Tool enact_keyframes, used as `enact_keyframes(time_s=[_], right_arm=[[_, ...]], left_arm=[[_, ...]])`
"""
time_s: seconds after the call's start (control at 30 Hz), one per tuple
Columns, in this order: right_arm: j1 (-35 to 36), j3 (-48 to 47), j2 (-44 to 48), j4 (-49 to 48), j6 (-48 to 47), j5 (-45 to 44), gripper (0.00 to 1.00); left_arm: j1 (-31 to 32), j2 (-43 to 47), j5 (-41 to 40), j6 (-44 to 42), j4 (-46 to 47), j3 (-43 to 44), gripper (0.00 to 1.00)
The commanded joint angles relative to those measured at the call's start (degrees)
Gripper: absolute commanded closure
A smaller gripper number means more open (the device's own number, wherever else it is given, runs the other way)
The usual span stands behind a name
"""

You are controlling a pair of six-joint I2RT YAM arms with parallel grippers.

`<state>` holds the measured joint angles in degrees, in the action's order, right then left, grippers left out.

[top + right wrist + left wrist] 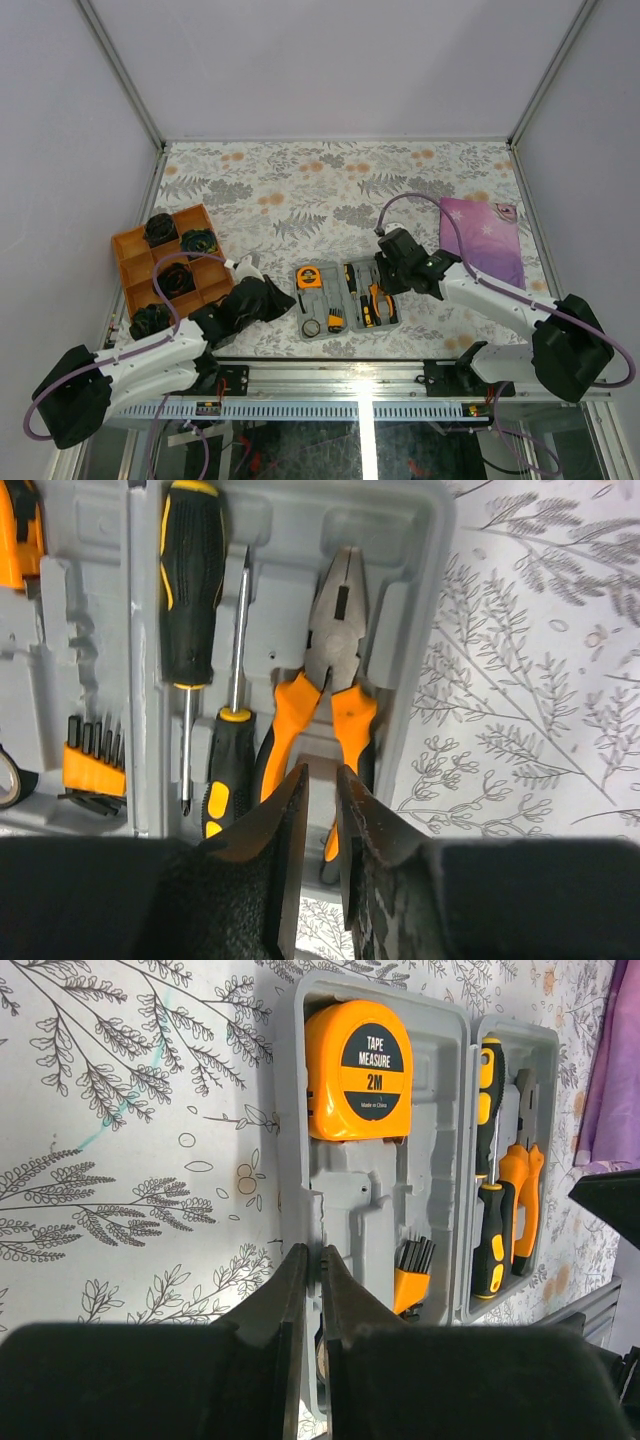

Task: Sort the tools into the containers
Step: Adjust the pliers in the storage box.

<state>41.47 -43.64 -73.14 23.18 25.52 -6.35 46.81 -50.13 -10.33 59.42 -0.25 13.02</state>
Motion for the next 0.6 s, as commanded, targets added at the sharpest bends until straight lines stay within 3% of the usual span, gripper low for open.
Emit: enact_keyframes(time_s=[0.0,0.1,0.27,0.4,0.57], right_arm=[[0.4,0.3,-0.5,-2.9,0.5,3.8,0.76],[0.4,-0.3,-1.0,-0.4,2.3,-2.0,0.76],[-2.3,1.4,1.2,1.5,5.9,-8.6,0.67],[-7.6,5.1,4.1,-1.6,6.7,-6.3,0.65],[-14.9,9.2,3.8,-7.0,6.8,3.6,0.68]], left_arm=[[-0.2,-0.7,0.5,-2.6,-0.4,1.7,0.96],[-0.2,-0.7,0.9,-2.7,0.0,1.6,0.97],[-0.3,-0.6,1.3,-3.4,0.2,1.9,1.0],[-0.3,-0.6,2.1,-3.8,1.3,1.8,1.0],[-0.3,-0.6,2.8,-4.2,2.1,1.8,1.0]])
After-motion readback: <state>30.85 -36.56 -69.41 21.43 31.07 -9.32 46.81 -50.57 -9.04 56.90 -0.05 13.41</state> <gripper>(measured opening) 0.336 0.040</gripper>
